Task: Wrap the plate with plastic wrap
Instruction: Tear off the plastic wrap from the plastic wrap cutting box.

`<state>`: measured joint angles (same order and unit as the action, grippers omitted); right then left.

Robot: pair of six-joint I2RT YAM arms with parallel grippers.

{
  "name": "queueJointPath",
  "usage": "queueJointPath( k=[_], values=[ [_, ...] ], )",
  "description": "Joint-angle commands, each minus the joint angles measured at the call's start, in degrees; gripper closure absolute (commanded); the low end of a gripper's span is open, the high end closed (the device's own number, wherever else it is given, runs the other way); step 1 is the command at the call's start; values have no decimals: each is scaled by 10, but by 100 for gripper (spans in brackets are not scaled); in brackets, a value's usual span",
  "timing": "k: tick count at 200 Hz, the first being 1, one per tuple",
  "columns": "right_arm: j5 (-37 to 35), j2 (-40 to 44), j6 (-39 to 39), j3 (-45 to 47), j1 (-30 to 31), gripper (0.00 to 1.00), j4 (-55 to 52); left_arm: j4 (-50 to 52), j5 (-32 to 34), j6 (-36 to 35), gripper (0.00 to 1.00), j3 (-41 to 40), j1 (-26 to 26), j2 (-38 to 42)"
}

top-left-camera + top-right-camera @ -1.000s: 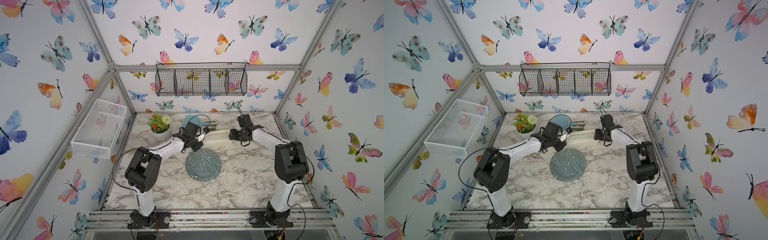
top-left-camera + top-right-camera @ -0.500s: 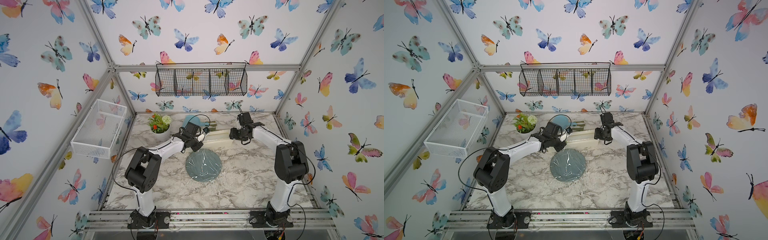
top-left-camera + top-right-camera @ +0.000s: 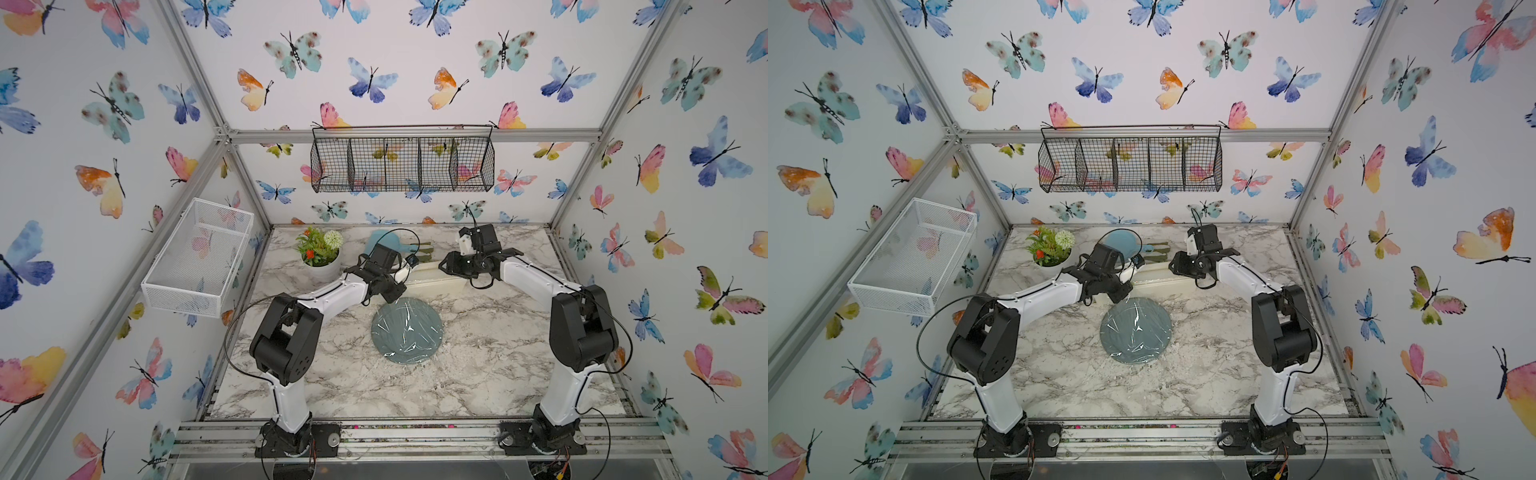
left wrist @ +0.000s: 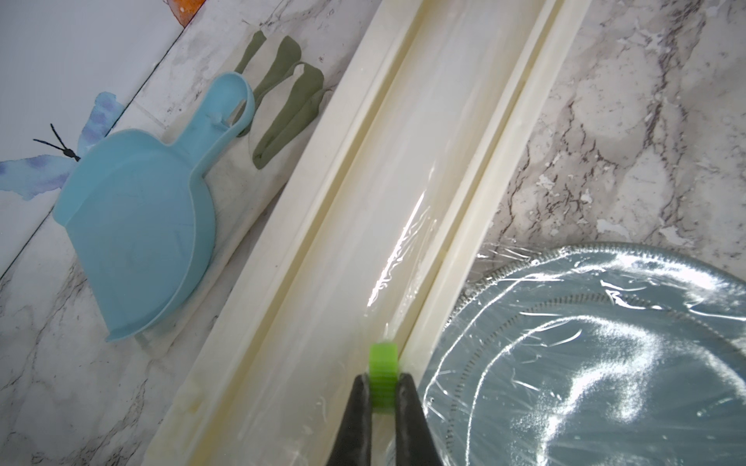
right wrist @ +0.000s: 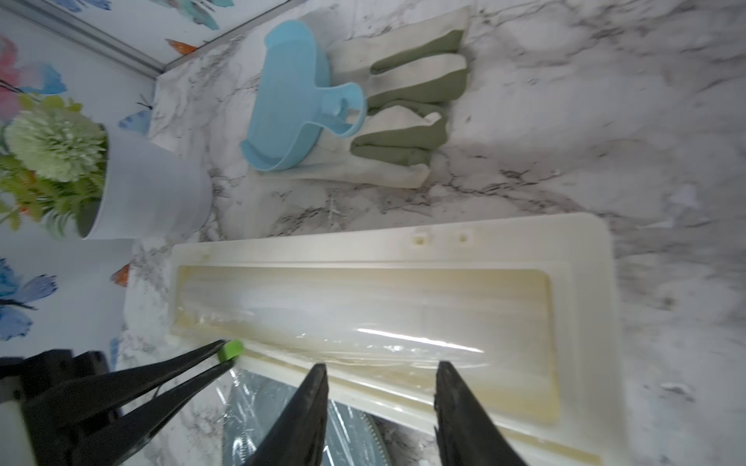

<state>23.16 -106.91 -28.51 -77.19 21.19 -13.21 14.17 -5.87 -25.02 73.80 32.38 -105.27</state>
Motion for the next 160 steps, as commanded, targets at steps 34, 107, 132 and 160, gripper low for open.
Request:
queueJointPath(
  k=[34,107,132,160],
  values=[
    [49,-24,-81,79,7,55,147,48,-6,4,100,-20,5,-31],
    [-149,-60,-4,85,-7,51,-52,55,23,-24,100,-47,-27,9],
    [-171,-66,7,92,-18,51,-74,61,24,-23,100,-57,-53,25],
    [-186,-70,15,92,-24,50,-83,66,24,-32,100,-73,-63,41]
  ],
)
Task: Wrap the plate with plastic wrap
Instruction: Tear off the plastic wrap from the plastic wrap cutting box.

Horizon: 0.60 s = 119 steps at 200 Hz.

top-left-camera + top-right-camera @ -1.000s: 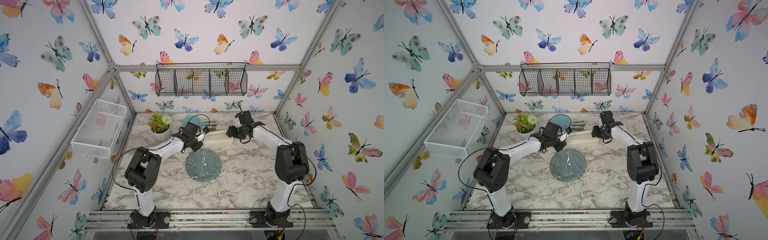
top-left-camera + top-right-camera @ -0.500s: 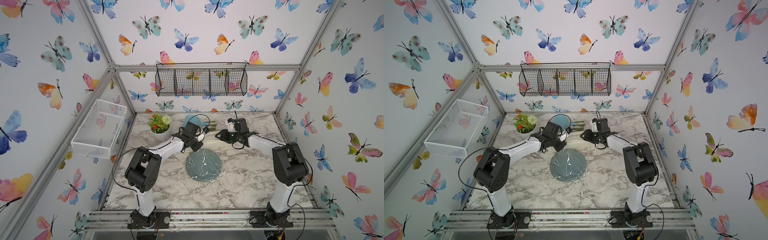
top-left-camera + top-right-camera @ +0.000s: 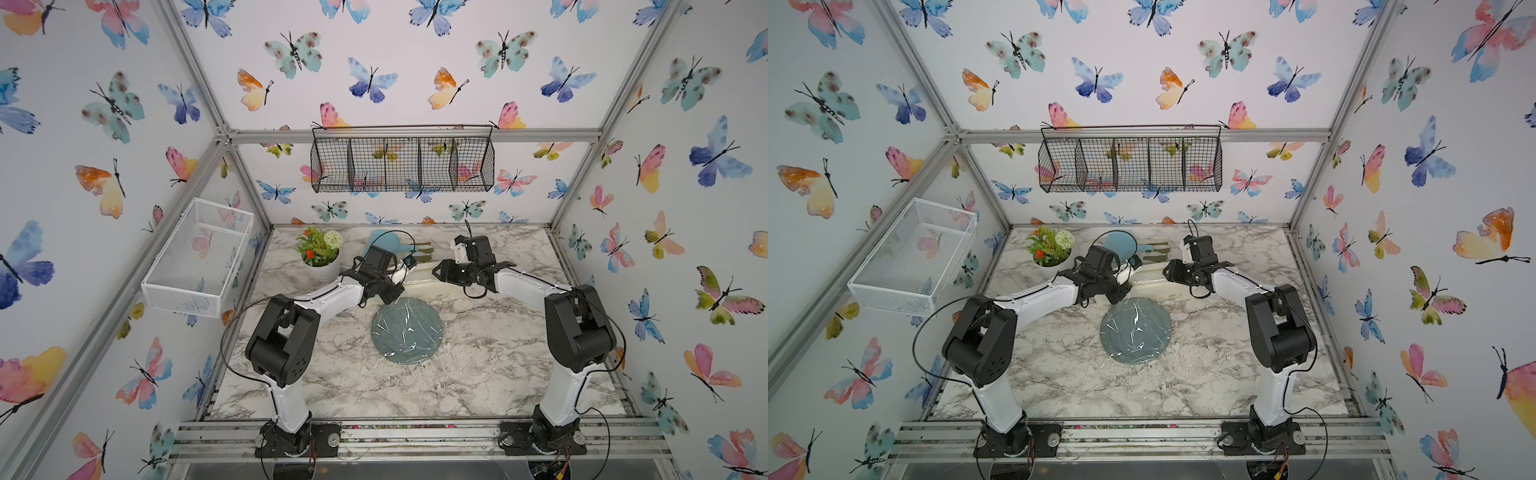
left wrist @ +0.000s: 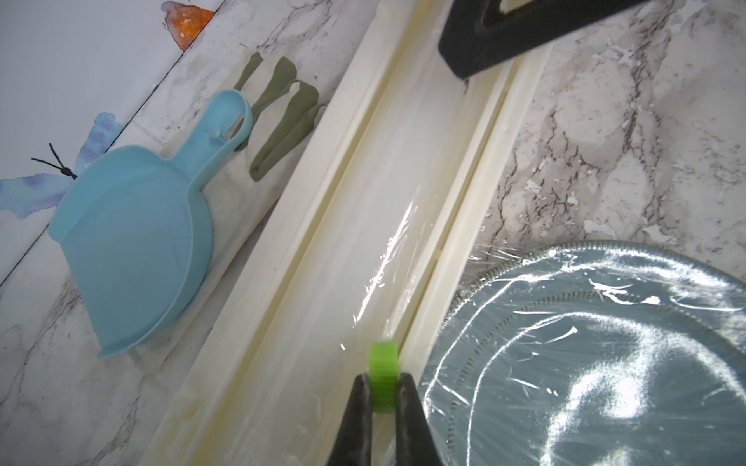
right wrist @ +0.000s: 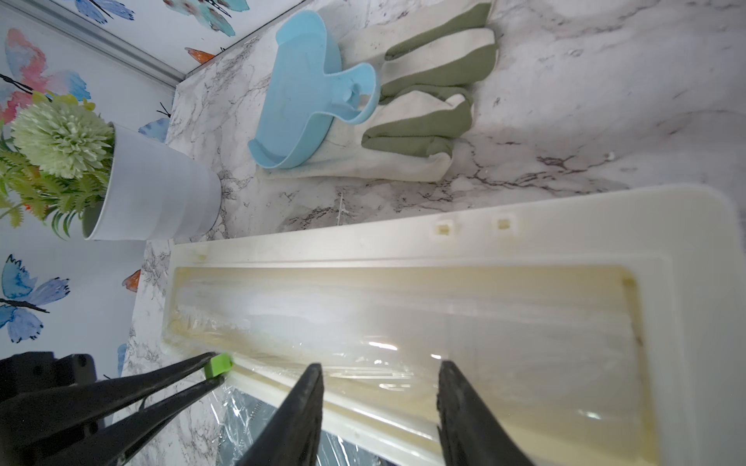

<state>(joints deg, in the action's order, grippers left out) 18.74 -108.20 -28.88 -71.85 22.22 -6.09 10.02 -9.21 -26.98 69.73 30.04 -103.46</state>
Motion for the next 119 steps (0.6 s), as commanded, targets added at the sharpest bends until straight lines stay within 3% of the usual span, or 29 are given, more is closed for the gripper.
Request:
queueJointPath(
  k=[1,47,62,85,105,119],
  values=[
    [-142,-58,19,39,-34,50,-154,108,58,-13,100,-33,-39,23],
    [-147,-65,28,26,-36,51,-165,78,80,-64,100,-94,-41,60],
    [-141,-64,28,24,-36,50,-161,83,61,-68,100,-81,-40,47],
    [-129,-69,31,14,-36,51,-161,169,45,-62,100,18,-39,-15],
    [-119,-76,36,4,-36,51,-163,251,-28,-79,100,129,-40,-74],
    [-106,-88,45,-6,-36,51,-167,285,-34,-88,100,186,-36,-105]
  ],
)
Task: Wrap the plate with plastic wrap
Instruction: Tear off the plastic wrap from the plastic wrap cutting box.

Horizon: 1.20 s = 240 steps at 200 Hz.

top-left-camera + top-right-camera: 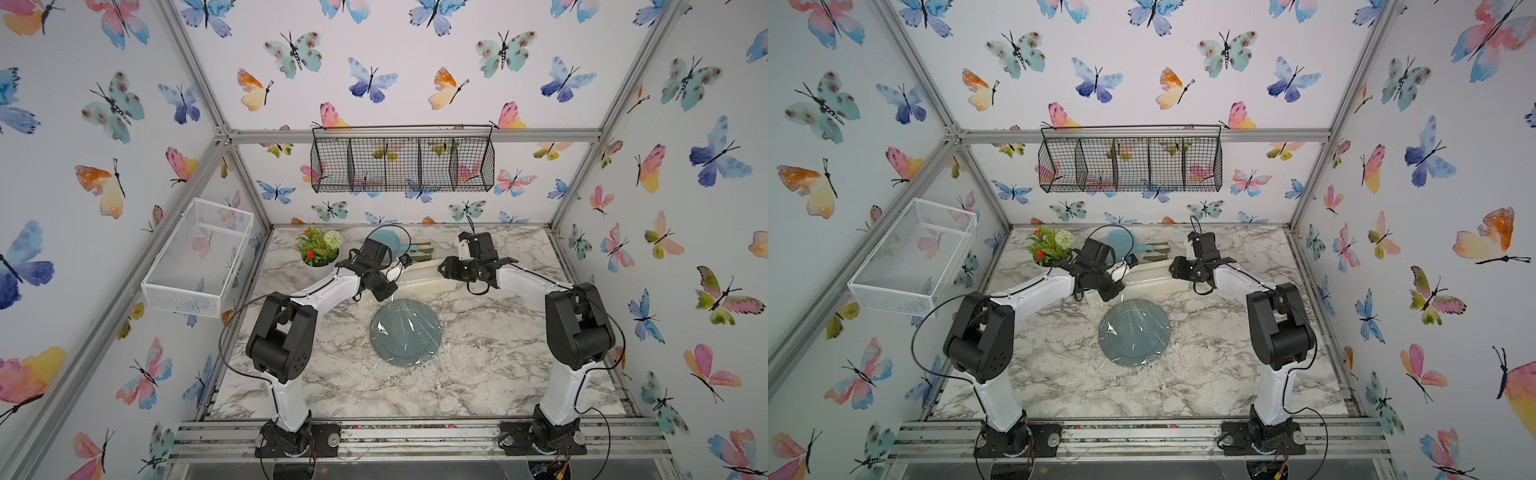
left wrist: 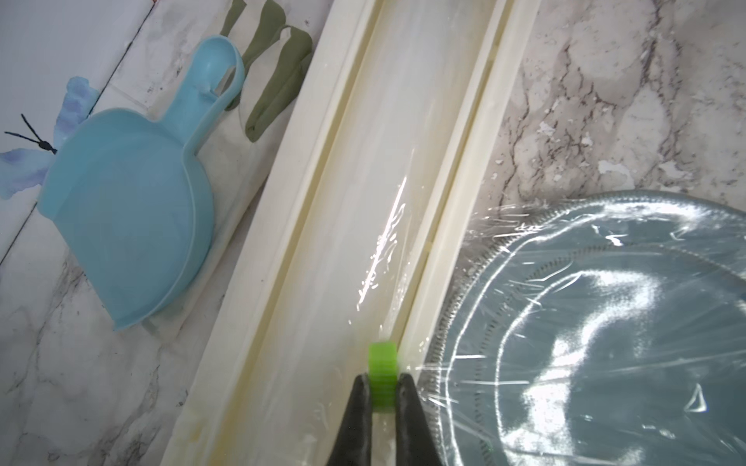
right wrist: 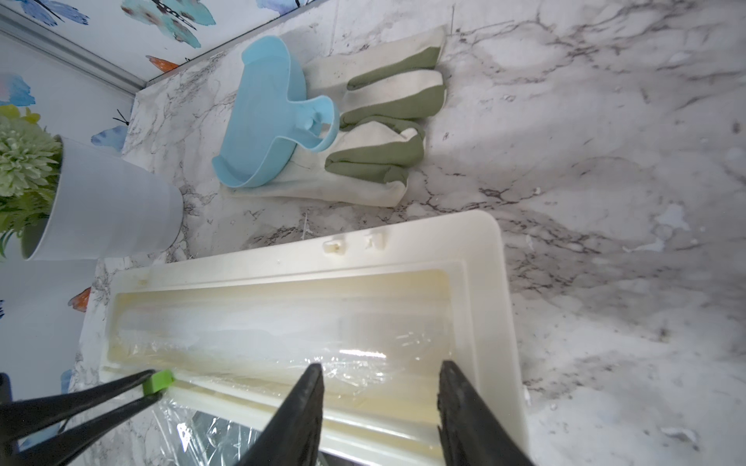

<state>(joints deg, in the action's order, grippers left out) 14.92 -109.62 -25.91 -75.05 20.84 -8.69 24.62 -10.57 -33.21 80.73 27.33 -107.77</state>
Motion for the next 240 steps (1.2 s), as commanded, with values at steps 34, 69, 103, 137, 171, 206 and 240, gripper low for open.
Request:
queueJointPath(
  k=[34,69,103,137,171,206,240],
  values=[
    [-82,-90,29,11,-22,51,-157,147,14,-74,100,66,10,-73],
    [-114,-98,37,3,-22,50,-172,131,79,-129,100,21,14,-49],
    [-123,-111,42,3,-22,50,-177,126,136,-165,100,14,9,-42],
    [-135,-120,47,-2,-22,51,-186,127,147,-183,100,16,-9,-36],
    [-140,-130,49,-6,-23,50,-188,120,148,-205,100,-21,-22,-15],
    [-135,-139,49,2,-23,50,-179,106,134,-226,100,-64,-42,18],
    [-143,-133,52,-2,-24,51,-184,97,131,-228,100,-81,-53,31]
  ],
)
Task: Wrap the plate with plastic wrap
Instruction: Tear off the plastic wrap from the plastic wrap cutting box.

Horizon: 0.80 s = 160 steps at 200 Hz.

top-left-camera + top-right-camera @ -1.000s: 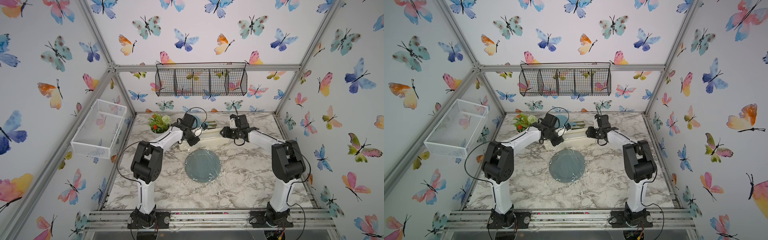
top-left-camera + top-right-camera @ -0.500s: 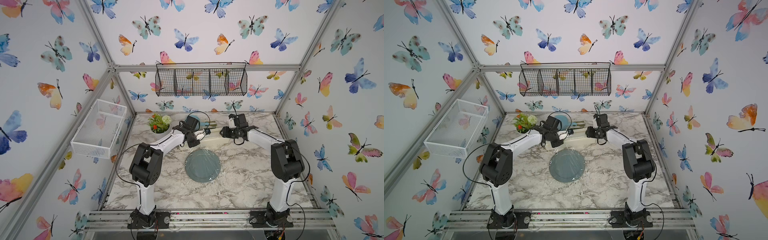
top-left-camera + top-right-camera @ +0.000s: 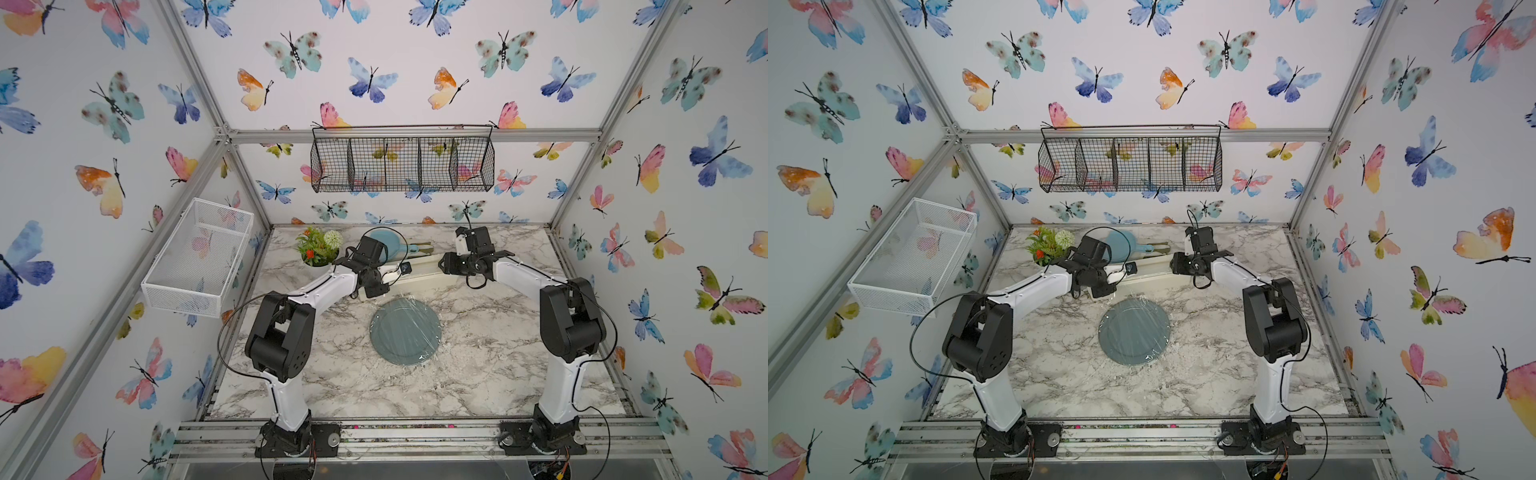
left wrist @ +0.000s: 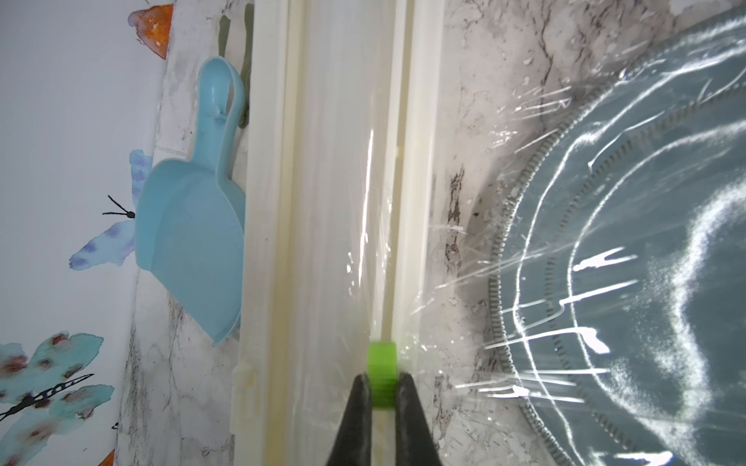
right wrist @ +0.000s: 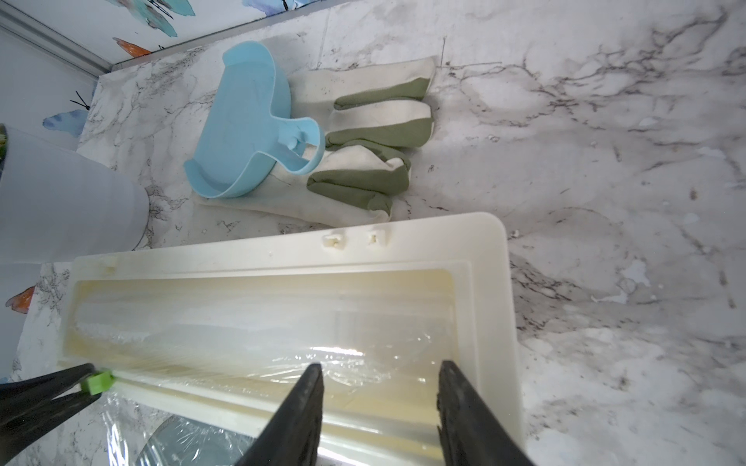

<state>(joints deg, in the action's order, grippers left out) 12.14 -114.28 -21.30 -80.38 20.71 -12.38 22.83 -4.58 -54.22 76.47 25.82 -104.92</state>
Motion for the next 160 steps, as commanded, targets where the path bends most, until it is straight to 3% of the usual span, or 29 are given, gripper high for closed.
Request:
queueJointPath(
  k=[1,160],
  values=[
    [-115,-87,6,51,-23,50,-146,115,71,-18,100,-40,-39,3],
    [-117,-95,28,51,-40,51,-153,49,74,-45,100,-173,-106,118]
  ],
)
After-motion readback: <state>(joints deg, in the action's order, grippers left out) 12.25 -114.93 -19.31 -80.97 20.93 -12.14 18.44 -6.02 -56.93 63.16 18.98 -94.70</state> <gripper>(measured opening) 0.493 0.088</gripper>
